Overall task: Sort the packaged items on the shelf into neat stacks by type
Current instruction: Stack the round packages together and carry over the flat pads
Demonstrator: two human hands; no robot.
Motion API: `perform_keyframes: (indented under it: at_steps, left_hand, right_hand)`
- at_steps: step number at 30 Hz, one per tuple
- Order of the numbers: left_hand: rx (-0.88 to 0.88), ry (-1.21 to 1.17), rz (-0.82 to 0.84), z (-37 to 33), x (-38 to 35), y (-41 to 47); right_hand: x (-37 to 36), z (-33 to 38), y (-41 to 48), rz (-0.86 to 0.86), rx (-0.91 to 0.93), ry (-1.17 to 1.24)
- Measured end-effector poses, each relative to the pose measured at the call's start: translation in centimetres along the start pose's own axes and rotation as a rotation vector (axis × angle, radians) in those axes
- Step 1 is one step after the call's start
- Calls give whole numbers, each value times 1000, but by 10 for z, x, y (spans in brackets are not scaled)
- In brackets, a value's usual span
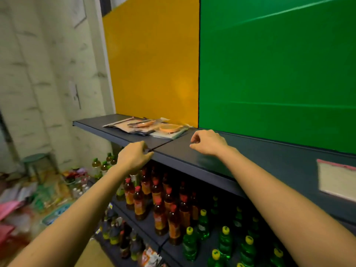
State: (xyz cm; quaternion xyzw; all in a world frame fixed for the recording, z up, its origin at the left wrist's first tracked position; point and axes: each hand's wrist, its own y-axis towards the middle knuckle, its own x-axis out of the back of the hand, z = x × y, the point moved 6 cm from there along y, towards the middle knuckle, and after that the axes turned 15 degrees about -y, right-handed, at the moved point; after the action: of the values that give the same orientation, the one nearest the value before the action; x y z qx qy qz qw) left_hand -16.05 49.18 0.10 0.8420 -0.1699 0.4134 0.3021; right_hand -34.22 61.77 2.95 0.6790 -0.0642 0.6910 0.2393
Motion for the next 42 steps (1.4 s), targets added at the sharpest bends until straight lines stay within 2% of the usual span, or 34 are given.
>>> perform_keyframes:
  at_steps: [7,14,20,24,25,27,29,32,33,38,42]
  left_hand:
    - [7,11,-22,93,44,22]
    - [-9,-22,-64,133,46,76]
    - [-61,-30,-49,157,34,145]
    - [-95,-62,-8,171,25,198]
    - [-106,-71,1,173,22,210]
    - [-128,-98,-6,179,17,231]
    - [-141,-137,-21,188,12,249]
    - [-134,-194,-8,197,3,271]
    - [-133,-202,-7,198,1,278]
    - [-81,-237,63,204,-14,317]
    - [-38,-245,266,202,-30,346]
  right_hand:
    - [-30,90,68,55,10,-43]
    - [-50,109,136,79,-96,-122]
    - [-69,84,202,27,-355,-59]
    - [-87,62,235,117,-549,-2]
    - [-98,53,249,163,-561,43]
    - [-140,22,294,302,-469,78]
    - [-170,-12,344,315,-377,116]
    - [-113,57,290,279,-344,163]
    - [-103,64,281,283,-385,218]
    - [-108,29,280,287,-654,439]
    - [-100,16,276,170,-793,471]
